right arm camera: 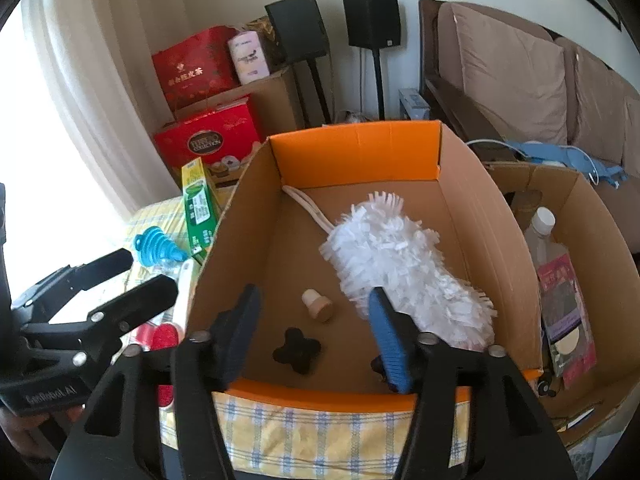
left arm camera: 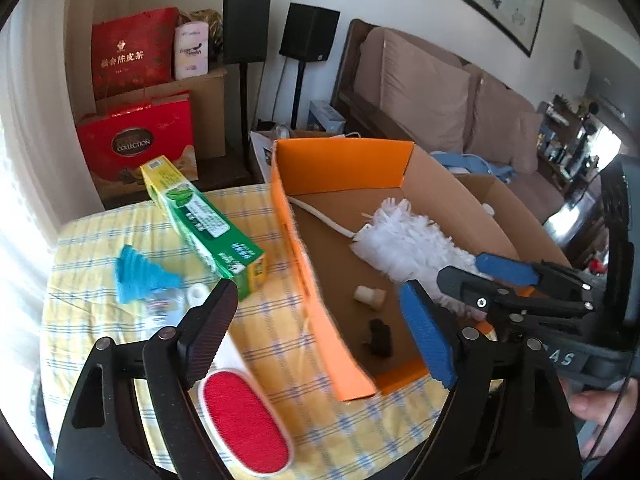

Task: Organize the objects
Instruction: 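Withdraw both tools from the box toward the clear micellar water bottle, then close the right tool around the clear micellar water bottle, then grasp the blue silicone funnel with the left tool while the right tool holds the bottle, then carry the bottle and blue funnel over the orange box with both tools, then open the right tool to drop the bottle into the box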

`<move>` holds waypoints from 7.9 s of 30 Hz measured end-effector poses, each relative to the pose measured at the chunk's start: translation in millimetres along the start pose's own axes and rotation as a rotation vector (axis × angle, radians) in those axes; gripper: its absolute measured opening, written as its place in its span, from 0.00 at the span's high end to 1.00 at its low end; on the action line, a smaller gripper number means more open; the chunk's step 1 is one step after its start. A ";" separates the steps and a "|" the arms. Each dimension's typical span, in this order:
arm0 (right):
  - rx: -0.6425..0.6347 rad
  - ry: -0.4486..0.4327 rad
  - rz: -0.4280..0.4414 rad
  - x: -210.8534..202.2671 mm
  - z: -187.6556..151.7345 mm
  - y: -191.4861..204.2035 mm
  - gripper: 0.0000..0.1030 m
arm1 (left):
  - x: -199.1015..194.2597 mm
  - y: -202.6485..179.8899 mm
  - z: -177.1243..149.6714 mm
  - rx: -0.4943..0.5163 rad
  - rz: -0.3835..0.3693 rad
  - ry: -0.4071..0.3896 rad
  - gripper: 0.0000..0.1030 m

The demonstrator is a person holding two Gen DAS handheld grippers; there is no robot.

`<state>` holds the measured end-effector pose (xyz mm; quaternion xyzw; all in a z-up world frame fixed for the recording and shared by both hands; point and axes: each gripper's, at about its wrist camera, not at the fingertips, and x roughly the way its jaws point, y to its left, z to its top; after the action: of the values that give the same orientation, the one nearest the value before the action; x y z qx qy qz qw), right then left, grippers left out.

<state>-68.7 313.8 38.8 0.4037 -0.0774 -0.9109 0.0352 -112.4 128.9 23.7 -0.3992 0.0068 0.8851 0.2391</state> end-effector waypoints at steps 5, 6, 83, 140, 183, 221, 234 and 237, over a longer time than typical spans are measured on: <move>-0.002 -0.008 0.051 -3.9 2.3 8.2 0.21 | -15.6 20.3 -0.7 -0.007 0.016 -0.021 0.03; -0.009 -0.009 0.050 -4.6 2.6 11.7 0.20 | -18.4 23.9 -1.2 -0.013 0.015 -0.024 0.02; -0.202 0.236 0.157 163.2 -17.0 206.9 0.34 | 15.6 223.2 -20.5 -0.289 0.135 0.018 0.09; -0.146 0.204 0.324 118.5 -10.6 183.8 0.54 | 74.9 201.9 3.5 -0.299 0.056 0.125 0.88; 0.000 0.013 0.261 -9.8 50.0 65.2 0.54 | -20.2 70.4 64.0 -0.122 -0.083 -0.098 0.94; 0.022 0.256 0.122 114.9 49.2 27.5 0.52 | 4.7 37.1 63.5 -0.104 -0.118 -0.069 0.94; 0.050 0.147 0.050 63.2 46.7 1.3 0.43 | 9.2 10.4 59.2 -0.062 -0.163 -0.048 0.94; 0.057 0.118 0.019 45.7 44.0 -8.8 0.41 | 13.4 -3.0 55.8 -0.039 -0.180 -0.031 0.94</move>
<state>-132.0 321.6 33.0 0.4567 -0.1050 -0.8826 0.0367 -158.0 148.5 52.7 -0.3889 -0.0503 0.8661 0.3101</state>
